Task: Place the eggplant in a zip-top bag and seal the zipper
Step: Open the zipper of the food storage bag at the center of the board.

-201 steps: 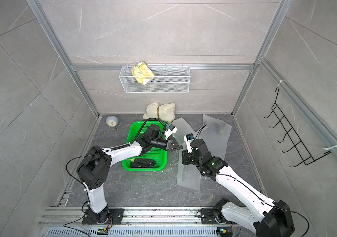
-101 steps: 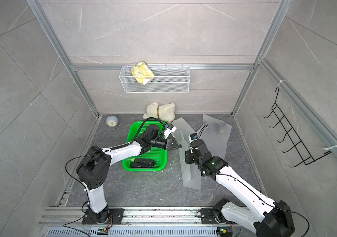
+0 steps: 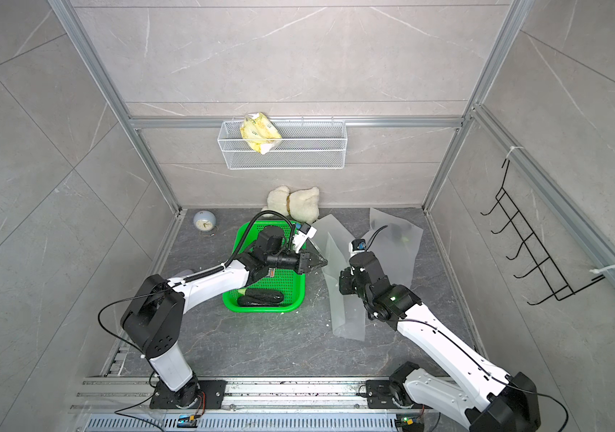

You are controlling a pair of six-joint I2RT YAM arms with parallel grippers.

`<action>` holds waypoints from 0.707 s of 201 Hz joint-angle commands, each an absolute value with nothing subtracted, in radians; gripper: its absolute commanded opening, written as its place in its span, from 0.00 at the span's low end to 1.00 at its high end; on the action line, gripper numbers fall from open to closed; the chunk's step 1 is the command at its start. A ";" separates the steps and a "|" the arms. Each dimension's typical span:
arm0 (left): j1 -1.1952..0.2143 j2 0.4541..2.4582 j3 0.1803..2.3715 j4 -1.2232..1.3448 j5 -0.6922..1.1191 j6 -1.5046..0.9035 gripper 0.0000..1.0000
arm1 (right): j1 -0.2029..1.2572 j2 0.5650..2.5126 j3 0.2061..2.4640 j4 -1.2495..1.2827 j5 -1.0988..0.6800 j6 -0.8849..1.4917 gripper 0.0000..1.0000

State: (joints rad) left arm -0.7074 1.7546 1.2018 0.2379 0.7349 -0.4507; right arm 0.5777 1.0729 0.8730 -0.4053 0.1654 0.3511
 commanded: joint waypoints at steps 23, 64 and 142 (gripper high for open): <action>-0.742 1.704 1.216 0.211 0.738 -0.351 0.00 | 0.563 1.178 0.956 -0.389 0.061 0.320 0.19; -0.760 1.671 1.210 0.157 0.720 -0.277 0.00 | 0.533 1.253 1.007 -0.410 0.019 0.319 0.38; -0.773 1.649 1.206 0.099 0.582 -0.239 0.00 | 0.511 1.306 1.061 -0.478 0.008 0.327 0.22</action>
State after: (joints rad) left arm -0.7681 1.6909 1.2011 0.1238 0.6487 -0.2718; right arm 0.5125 1.3029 1.0367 -0.4286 0.0055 0.3206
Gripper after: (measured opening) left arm 0.044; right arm 0.268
